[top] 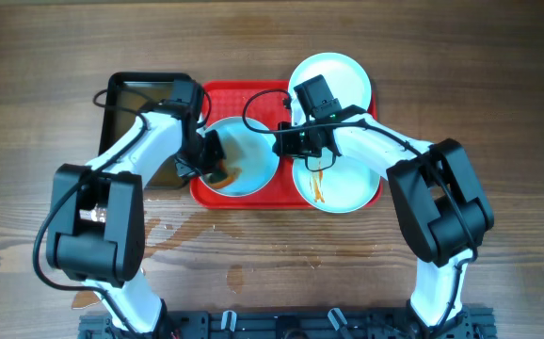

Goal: Clean dirty plates on tray and stack at the side
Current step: 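Scrub the held plate with the sponge in the left gripper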

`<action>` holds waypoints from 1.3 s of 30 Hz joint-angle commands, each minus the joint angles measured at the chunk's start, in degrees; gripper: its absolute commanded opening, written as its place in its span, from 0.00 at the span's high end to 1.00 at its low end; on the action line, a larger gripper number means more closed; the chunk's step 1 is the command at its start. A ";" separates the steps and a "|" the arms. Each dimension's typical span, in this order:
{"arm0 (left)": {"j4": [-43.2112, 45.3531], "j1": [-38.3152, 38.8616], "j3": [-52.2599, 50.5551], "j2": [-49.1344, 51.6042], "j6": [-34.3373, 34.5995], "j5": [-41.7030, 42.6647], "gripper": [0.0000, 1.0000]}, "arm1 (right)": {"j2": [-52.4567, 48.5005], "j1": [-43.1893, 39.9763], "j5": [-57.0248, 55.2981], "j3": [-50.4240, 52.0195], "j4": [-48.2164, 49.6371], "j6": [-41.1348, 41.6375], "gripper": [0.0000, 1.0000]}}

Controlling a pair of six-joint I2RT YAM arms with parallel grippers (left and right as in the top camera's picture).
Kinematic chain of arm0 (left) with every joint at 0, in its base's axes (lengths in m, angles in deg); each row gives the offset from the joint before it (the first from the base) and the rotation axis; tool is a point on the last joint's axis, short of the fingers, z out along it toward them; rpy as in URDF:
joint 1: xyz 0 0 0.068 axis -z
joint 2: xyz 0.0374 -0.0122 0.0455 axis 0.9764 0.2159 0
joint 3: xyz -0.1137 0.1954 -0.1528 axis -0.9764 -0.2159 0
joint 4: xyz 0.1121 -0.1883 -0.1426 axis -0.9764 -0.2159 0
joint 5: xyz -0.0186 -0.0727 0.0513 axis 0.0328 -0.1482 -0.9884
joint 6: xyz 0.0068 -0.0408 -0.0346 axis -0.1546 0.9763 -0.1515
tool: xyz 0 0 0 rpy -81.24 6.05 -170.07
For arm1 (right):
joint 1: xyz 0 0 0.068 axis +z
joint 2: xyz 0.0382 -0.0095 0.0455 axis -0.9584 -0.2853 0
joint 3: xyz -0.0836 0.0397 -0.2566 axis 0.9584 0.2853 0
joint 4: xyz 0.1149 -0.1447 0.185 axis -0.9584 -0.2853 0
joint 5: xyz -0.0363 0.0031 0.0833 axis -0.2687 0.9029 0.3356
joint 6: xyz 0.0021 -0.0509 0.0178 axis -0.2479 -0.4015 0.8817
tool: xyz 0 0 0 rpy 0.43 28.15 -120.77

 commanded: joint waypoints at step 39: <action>8.83 7.56 -3.37 8.87 -5.35 13.31 0.96 | -1.09 -0.02 1.62 -0.85 1.18 3.26 0.96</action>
